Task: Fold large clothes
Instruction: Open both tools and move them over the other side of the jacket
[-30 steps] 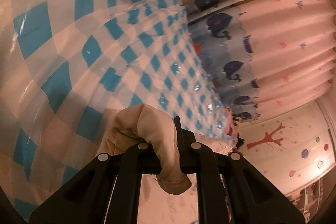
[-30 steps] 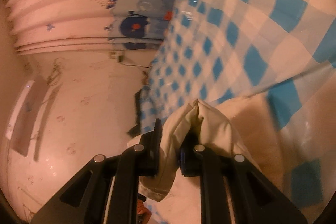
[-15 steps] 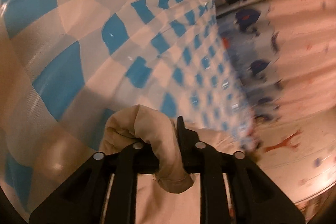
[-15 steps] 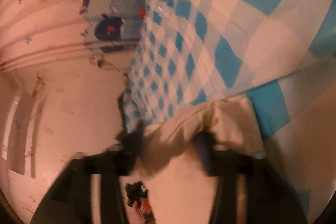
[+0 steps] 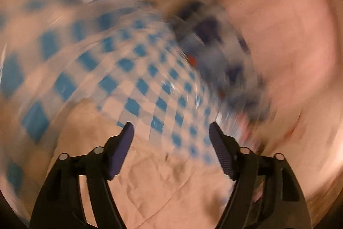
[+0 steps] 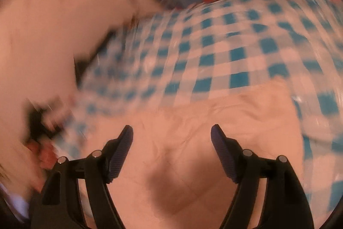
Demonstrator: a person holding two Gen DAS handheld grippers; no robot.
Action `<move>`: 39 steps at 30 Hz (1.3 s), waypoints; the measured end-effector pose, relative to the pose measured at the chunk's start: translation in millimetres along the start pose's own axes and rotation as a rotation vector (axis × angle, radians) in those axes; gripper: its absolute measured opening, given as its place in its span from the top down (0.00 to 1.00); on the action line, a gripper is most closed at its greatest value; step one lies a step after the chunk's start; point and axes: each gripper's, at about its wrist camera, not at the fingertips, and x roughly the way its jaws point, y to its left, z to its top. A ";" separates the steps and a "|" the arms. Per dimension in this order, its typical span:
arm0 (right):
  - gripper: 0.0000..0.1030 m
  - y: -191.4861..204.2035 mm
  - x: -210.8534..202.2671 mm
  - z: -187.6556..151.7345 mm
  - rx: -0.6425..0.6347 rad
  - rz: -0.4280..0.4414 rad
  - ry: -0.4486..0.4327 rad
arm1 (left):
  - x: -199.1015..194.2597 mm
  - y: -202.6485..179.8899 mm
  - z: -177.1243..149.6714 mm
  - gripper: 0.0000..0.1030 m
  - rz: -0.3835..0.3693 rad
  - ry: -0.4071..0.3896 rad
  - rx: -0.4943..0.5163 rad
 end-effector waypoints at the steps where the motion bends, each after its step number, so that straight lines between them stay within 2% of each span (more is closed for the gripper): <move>1: 0.30 7.8 13.0 -3.7 -0.041 -0.027 0.024 | 12.5 -32.3 -18.3 0.31 0.015 0.053 0.160; 4: 0.30 23.4 59.9 -5.2 -0.121 -0.108 0.087 | 49.9 -77.4 -58.2 0.31 0.067 0.137 0.401; 6: 0.30 19.3 93.2 -6.4 -0.142 -0.187 0.130 | 72.6 -82.2 -73.7 0.31 0.126 0.168 0.463; 8: 0.28 4.8 122.2 -10.1 -0.133 -0.252 0.185 | 103.4 -66.0 -84.5 0.31 0.197 0.246 0.441; 10: 0.26 -18.2 143.6 -13.9 -0.069 -0.241 0.223 | 128.2 -36.2 -89.5 0.32 0.233 0.317 0.352; 11: 0.26 -28.9 149.2 -15.3 -0.028 -0.226 0.213 | 133.0 -23.4 -90.6 0.32 0.233 0.329 0.322; 13: 0.25 -31.0 157.2 -15.4 -0.029 -0.250 0.218 | 144.0 -10.0 -92.5 0.32 0.245 0.344 0.300; 15: 0.23 -28.9 162.3 -14.4 -0.043 -0.264 0.247 | 151.6 -8.4 -97.7 0.32 0.277 0.355 0.322; 18: 0.23 -31.5 144.9 -7.3 -0.005 -0.221 0.259 | 148.8 -11.8 -98.5 0.32 0.295 0.364 0.339; 21: 0.23 -27.5 97.8 -5.3 0.009 -0.205 0.161 | 122.0 -20.1 -86.8 0.32 0.312 0.306 0.329; 23: 0.21 -28.9 55.7 -9.7 -0.022 -0.263 0.070 | 102.4 -25.3 -81.1 0.31 0.340 0.245 0.360; 24: 0.17 -32.2 44.3 -12.1 -0.025 -0.288 0.045 | 97.4 -26.7 -79.3 0.31 0.349 0.228 0.370; 26: 0.16 -54.0 22.9 -20.2 -0.003 -0.367 -0.006 | 91.3 -23.1 -79.8 0.31 0.386 0.199 0.393; 29: 0.16 -99.5 32.1 -36.3 0.097 -0.372 0.040 | 101.4 -6.3 -85.5 0.31 0.418 0.227 0.382; 31: 0.15 -116.8 44.1 -47.3 0.122 -0.354 0.048 | 106.0 3.6 -91.3 0.31 0.405 0.222 0.371; 35: 0.12 -113.3 53.7 -51.6 0.078 -0.407 0.046 | 112.0 8.3 -97.1 0.31 0.404 0.207 0.377; 38: 0.12 -114.7 53.4 -45.2 0.092 -0.389 0.088 | 107.8 8.5 -92.5 0.31 0.384 0.234 0.341; 39: 0.12 -107.8 40.7 -41.6 0.099 -0.394 0.079 | 99.5 8.0 -90.0 0.31 0.371 0.231 0.320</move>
